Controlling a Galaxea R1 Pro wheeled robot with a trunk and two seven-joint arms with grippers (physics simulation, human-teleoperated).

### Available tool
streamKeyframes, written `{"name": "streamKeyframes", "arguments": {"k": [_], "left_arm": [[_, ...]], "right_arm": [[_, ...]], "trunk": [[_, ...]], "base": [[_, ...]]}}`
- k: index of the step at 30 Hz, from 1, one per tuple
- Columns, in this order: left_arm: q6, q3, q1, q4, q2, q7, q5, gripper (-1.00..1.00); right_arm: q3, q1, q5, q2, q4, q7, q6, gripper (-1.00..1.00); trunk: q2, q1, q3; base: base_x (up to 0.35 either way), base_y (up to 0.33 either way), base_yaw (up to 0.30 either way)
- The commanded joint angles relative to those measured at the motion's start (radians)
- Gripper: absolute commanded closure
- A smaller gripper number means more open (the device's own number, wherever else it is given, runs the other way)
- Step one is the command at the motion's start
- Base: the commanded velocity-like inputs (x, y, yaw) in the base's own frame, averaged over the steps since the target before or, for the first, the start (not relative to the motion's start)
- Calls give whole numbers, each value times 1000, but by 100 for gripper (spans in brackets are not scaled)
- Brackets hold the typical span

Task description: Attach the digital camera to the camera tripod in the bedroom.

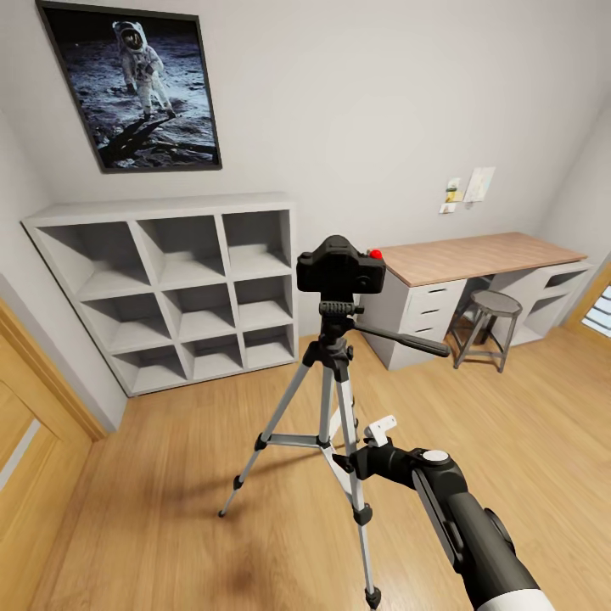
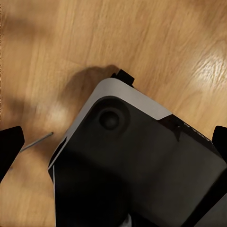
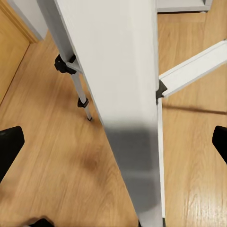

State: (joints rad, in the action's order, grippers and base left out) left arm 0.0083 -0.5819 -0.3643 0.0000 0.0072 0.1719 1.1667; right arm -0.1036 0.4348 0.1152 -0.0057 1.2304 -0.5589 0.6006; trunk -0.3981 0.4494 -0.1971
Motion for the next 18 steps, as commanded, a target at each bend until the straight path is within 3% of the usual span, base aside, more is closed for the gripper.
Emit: {"name": "streamKeyframes", "arguments": {"k": [1, 11, 18], "left_arm": [[1, -8, -1, 0, 0, 3, 7, -100], [1, -8, -1, 0, -1, 4, 8, -100], [1, -9, -1, 0, 0, 3, 7, -100]], "right_arm": [[0, 1, 11, 0, 1, -7, 2, -100], [1, 1, 9, 0, 1, -6, 2, -100], [1, 1, 9, 0, 0, -6, 3, -100]], "trunk": [[-2, 1, -2], [-2, 1, -2], [-2, 1, -2]], "base": [[-24, 0, 0], [-199, 0, 0], [-55, 0, 0]]}}
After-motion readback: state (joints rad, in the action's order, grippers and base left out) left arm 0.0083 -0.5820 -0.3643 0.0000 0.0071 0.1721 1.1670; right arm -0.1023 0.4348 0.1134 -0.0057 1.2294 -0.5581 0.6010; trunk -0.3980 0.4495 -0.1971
